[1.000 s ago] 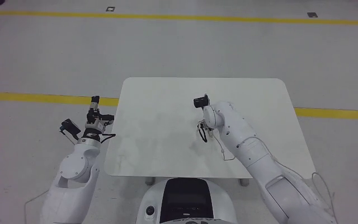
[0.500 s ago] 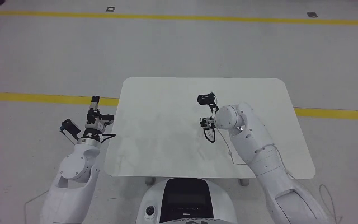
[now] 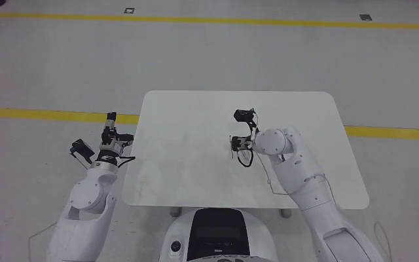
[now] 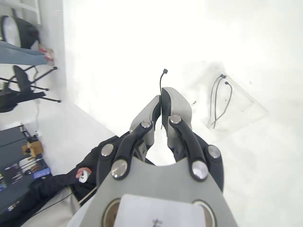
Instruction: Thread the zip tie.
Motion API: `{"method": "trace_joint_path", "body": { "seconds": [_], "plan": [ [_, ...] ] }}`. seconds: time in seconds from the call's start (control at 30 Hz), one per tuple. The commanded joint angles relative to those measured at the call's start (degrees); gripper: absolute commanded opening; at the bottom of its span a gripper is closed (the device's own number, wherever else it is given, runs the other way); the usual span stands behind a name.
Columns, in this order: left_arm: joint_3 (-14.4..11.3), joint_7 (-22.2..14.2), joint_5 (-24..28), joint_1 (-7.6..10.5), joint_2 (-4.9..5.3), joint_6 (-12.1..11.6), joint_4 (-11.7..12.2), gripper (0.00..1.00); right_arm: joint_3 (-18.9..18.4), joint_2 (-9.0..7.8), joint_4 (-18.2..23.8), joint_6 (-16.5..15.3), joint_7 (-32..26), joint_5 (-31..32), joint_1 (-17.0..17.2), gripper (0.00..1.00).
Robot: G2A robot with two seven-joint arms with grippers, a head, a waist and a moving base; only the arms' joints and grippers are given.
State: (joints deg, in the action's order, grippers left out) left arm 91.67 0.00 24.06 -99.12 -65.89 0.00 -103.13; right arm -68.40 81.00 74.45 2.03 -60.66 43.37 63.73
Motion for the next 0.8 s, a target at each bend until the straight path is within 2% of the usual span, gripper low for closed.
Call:
{"method": "trace_joint_path", "body": {
  "seconds": [0.0, 0.27, 0.33, 0.77],
  "plan": [
    [0.0, 0.0, 0.0, 0.0, 0.0, 0.0, 0.0, 1.0, -1.1, -0.12, -0.7, -2.4, 1.8, -3.8, 0.7, 0.0],
    [0.0, 0.0, 0.0, 0.0, 0.0, 0.0, 0.0, 1.0, -3.4, -0.46, -5.0, -12.5, 6.0, -16.0, 2.1, 0.0],
    [0.0, 0.0, 0.0, 0.0, 0.0, 0.0, 0.0, 1.0, -4.3, -0.7, -6.1, -16.0, 6.4, -19.1, 2.5, 0.0],
    [0.0, 0.0, 0.0, 0.0, 0.0, 0.0, 0.0, 1.0, -4.3, -0.7, -6.1, -16.0, 6.4, -19.1, 2.5, 0.0]
  ]
}}
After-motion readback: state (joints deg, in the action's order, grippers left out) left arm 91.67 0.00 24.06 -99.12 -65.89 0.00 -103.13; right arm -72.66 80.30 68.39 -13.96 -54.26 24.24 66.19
